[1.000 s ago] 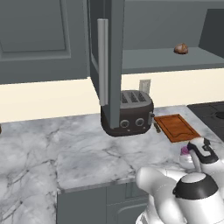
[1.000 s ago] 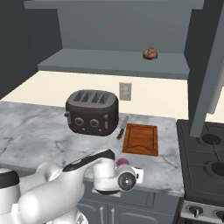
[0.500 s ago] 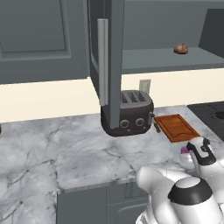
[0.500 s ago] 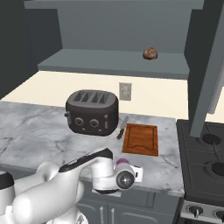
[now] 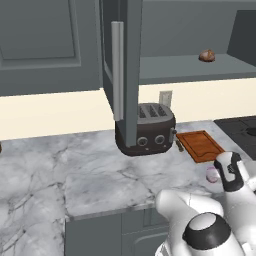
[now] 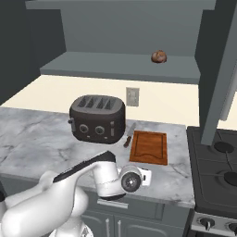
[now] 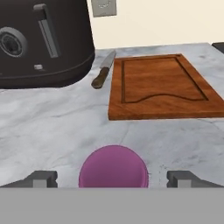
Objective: Pick the bread, place it on the cutting board, pick the jam, place it on the counter, and close the cabinet.
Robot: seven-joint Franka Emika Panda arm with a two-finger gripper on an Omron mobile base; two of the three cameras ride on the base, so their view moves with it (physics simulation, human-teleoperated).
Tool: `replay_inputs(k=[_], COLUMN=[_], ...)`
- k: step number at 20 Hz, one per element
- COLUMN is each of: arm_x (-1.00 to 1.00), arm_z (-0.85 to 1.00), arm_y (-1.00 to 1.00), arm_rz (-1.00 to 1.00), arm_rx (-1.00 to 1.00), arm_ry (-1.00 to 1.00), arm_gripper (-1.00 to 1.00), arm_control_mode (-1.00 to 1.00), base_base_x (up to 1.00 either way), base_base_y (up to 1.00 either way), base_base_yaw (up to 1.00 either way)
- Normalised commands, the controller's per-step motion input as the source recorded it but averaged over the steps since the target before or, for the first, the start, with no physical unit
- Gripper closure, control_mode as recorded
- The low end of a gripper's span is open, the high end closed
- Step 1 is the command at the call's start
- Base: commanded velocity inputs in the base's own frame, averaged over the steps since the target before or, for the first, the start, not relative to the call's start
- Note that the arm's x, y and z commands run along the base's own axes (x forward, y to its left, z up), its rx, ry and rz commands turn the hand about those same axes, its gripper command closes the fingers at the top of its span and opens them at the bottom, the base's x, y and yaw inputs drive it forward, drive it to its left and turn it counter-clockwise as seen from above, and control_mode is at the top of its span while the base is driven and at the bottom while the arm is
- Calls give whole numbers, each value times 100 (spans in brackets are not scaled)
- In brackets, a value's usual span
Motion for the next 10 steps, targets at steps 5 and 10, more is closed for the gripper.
replay_inputs(k=[5,10], arm_x=[0,0], arm_z=[29,31], arm_y=[0,0], arm_rz=[0,0], arm_rx=[0,0], arm_ry=[1,1], arm_gripper=[-100,-100], arm_control_mode=[-100,-100], base_base_x=[0,0], base_base_y=[0,0], base_base_yaw=[0,0])
